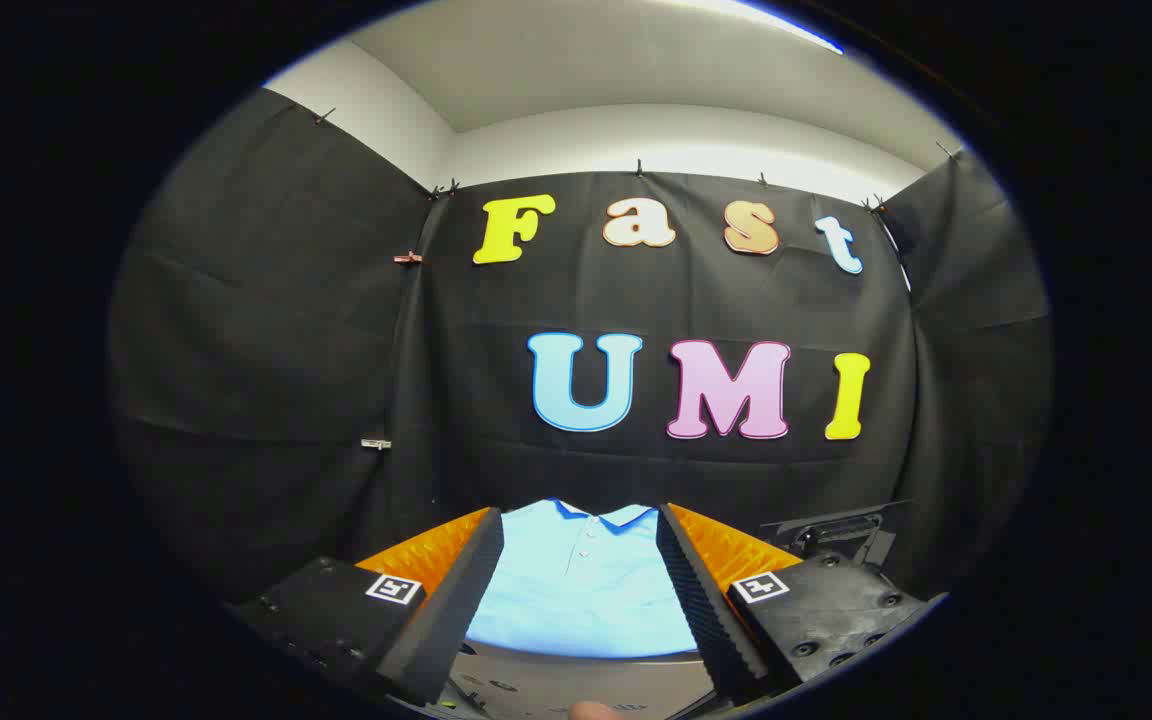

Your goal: Put the clothes into the washing machine and then close the washing machine lid.

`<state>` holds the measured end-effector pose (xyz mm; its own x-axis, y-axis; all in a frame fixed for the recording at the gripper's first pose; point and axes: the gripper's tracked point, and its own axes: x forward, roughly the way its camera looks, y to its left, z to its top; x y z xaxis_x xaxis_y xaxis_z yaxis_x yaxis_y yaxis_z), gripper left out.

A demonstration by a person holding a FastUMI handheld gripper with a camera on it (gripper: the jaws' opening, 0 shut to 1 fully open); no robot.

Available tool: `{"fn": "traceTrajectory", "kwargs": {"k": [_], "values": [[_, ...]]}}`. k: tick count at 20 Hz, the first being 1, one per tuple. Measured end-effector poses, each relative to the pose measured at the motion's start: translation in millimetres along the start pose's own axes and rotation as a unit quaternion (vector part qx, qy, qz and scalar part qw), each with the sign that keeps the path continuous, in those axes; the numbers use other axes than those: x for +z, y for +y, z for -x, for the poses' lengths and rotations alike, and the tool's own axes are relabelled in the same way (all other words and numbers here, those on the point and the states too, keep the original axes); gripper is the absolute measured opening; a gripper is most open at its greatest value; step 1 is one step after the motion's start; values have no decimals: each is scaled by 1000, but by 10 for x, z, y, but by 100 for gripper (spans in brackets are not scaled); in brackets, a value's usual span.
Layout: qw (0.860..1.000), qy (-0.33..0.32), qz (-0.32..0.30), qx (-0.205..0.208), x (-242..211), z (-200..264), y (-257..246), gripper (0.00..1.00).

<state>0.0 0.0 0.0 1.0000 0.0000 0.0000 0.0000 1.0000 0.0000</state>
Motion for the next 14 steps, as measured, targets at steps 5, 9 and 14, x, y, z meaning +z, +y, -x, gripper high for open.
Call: {"fn": "traceTrajectory", "kwargs": {"k": [5,9,14], "values": [[1000,2,11,-5,-121,3,-48,97],[1000,0,28,-4,-204,-16,-38,96],[999,22,27,-13,-344,-103,-83,96]]}}
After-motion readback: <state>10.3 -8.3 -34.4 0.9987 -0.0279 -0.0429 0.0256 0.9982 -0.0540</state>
